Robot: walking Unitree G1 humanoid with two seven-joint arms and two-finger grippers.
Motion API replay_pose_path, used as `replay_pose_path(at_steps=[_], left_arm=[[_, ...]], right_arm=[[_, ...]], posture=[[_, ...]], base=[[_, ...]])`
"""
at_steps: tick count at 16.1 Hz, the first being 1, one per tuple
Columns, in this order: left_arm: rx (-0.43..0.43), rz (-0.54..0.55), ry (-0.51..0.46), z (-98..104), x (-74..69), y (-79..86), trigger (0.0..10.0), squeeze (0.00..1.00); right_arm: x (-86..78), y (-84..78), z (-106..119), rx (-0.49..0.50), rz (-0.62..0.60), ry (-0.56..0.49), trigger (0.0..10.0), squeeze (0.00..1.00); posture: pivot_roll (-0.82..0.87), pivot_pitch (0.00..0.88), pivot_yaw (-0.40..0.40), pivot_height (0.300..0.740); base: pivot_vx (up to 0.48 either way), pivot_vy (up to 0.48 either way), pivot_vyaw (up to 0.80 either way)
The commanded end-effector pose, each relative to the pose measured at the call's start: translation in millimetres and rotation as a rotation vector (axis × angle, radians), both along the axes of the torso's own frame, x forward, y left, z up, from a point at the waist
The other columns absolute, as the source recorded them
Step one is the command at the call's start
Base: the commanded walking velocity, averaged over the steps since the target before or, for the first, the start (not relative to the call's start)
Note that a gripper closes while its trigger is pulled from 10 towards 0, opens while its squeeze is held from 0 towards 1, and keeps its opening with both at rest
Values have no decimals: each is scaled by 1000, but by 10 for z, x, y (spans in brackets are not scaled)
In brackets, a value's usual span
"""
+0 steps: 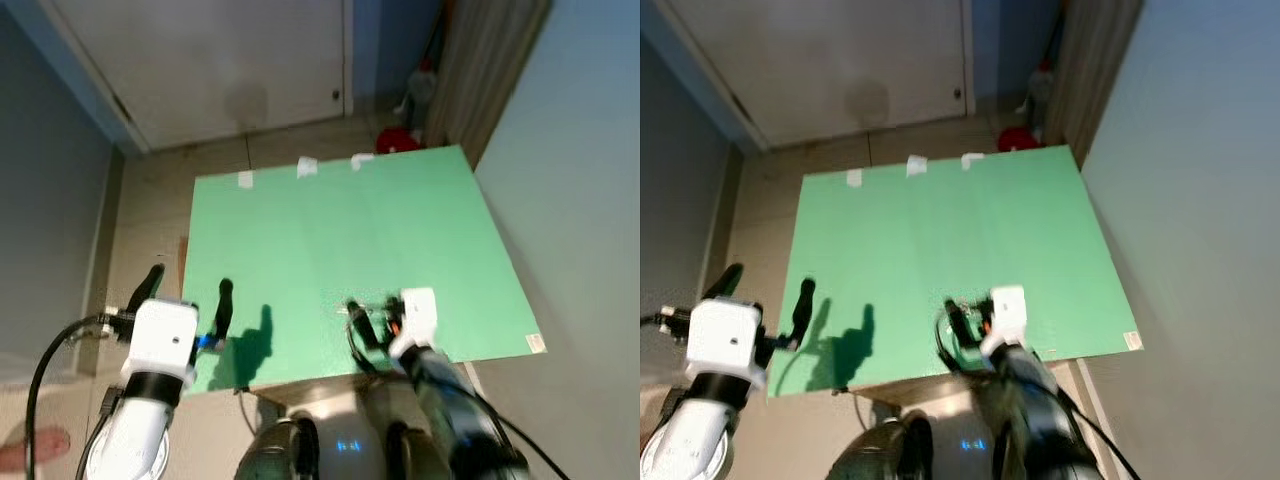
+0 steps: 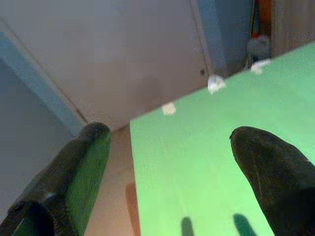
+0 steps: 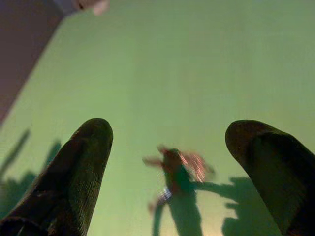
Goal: Hang keys on a hook
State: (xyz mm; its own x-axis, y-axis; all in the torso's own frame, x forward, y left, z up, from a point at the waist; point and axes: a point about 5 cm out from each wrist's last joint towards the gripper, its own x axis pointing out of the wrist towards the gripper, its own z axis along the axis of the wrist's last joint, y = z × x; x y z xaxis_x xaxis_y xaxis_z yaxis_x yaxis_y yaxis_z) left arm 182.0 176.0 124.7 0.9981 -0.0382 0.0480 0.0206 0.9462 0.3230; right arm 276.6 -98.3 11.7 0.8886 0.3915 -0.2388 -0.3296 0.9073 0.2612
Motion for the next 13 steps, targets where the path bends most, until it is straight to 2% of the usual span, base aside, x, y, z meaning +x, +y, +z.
replay_pose_path(at_steps=[1, 7, 13], left_arm=[[13, 4, 5, 29, -41, -10, 10000, 0], [13, 30, 32, 53, -148, -67, 10000, 0], [9, 41, 43, 55, -179, -107, 10000, 0]], right_arm=[[-71, 33, -101, 29, 0, 55, 10000, 0], [-42, 79, -131, 21, 19, 79, 10000, 0], [-51, 81, -162, 30, 18, 101, 10000, 0]], posture=[[203, 288, 90, 740], [219, 319, 66, 740], [216, 334, 49, 740]], base=[[0, 0, 0], [0, 0, 0], [0, 0, 0]])
